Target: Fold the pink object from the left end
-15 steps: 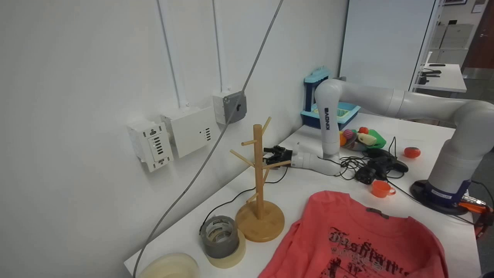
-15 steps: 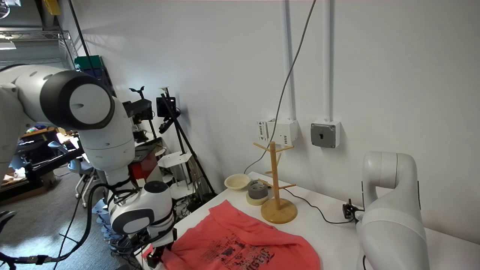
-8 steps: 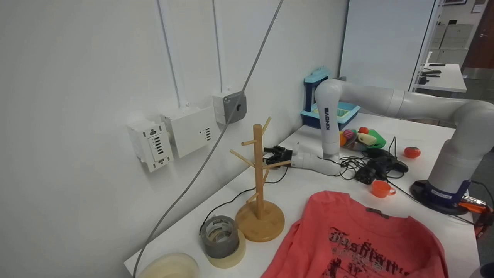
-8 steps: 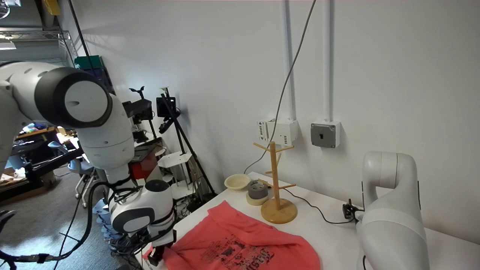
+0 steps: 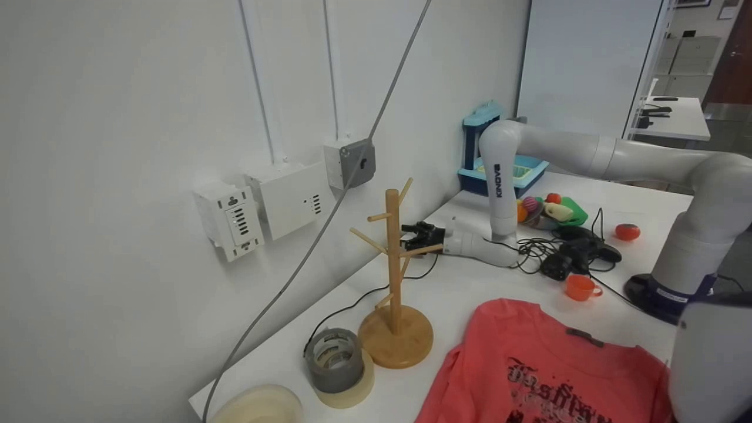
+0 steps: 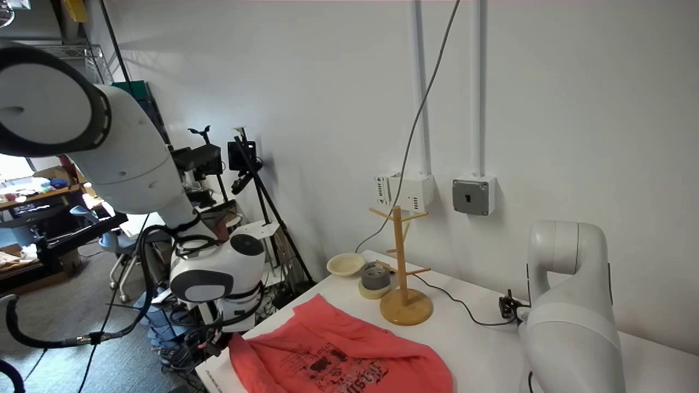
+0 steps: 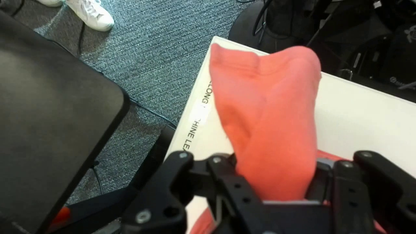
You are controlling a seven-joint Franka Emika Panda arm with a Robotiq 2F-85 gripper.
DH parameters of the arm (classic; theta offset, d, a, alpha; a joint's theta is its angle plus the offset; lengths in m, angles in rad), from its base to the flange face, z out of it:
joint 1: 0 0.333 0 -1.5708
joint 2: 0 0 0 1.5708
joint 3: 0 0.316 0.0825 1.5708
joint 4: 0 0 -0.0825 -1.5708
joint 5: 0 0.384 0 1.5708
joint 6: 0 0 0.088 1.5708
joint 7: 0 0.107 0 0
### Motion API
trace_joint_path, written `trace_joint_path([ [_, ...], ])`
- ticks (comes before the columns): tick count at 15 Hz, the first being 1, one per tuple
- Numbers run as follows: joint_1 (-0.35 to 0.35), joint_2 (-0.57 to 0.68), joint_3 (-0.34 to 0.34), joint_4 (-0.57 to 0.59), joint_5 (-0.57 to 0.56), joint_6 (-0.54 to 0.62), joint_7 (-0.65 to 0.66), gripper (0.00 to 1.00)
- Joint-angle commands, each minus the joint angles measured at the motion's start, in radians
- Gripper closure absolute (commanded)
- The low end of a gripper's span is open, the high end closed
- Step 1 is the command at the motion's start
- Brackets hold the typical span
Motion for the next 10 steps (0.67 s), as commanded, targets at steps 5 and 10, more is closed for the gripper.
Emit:
trace_joint_path([
  [5,0.127,-0.230,-0.310,-0.090,-0.098,-0.072,0.100,1.00],
  [10,0.248,-0.259,-0.551,-0.145,-0.531,0.020,0.397,1.00],
])
